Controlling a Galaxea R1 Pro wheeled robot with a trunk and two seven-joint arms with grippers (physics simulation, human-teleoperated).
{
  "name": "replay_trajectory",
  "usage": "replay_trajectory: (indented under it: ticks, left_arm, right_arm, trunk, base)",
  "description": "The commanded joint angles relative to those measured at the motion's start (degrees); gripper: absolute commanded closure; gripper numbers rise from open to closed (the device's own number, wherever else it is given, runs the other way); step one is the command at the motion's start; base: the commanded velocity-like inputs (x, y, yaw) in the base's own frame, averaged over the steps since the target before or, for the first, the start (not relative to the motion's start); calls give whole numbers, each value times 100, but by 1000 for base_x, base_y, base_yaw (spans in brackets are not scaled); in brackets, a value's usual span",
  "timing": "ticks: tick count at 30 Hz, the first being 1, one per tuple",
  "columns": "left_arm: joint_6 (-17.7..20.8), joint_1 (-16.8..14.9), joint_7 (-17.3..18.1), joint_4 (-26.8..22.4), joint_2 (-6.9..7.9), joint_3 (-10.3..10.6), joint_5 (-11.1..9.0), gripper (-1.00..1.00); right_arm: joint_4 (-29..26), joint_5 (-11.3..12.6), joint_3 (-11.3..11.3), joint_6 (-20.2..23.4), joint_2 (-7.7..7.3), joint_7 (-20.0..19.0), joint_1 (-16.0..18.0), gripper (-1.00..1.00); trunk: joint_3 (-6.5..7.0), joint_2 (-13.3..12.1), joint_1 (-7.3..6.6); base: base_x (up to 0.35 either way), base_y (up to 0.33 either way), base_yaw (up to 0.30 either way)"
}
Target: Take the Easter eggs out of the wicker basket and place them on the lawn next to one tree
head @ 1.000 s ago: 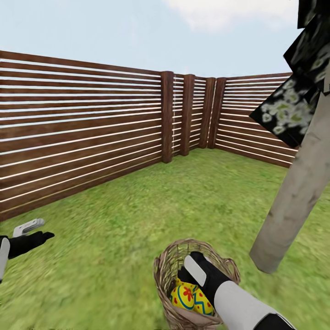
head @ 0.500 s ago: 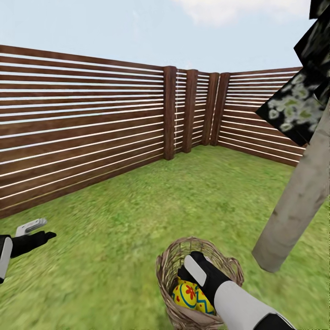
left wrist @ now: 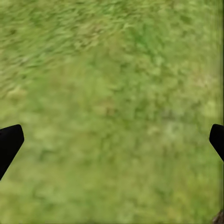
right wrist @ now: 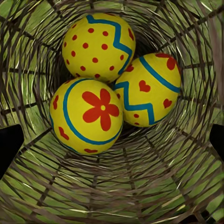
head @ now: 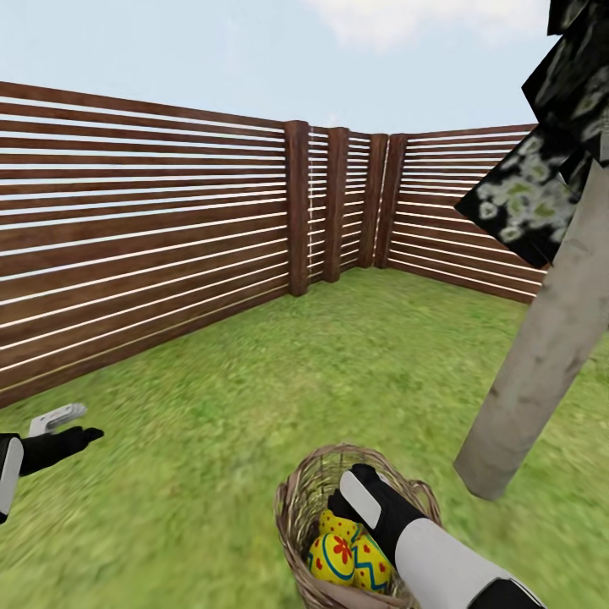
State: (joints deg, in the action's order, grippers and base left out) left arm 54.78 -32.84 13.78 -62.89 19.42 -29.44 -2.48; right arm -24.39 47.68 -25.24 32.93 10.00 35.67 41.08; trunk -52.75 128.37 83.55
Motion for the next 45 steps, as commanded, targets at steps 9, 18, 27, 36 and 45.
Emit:
replay_trajectory:
  ticks: [9,18,27,36,45]
  left_arm:
    - [29,-3,2,-4,2,-9,-25,-100]
    - [89,6,68,-70,19,-8,19,-100]
    - [198,-14,127,-99,-222,53,-60,-100]
    - [199,-12,134,-92,-236,53,-60,-100]
    - [199,-12,134,-92,-237,53,-60,-100]
  right_arm:
    - [7,24,-25,14,0,-20,4,-100]
    - [-46,-48,-9,-154,0,-171,-69,-100]
    - [-230,-111,33,-152,0,-338,81,-100]
    - [-284,-160,20,-180,0,-627,110,-100]
    - [-284,-147,27,36,0,-752,159,-100]
  trunk:
    - [-6,3,-1]
    - [-113,242,130]
    - [-113,242,130]
    - [-113,242,130]
    - [-113,242,130]
  base:
    - [3,0,-26]
    - [0,0,0]
    - [0,0,0]
    - [0,0,0]
    - [0,0,0]
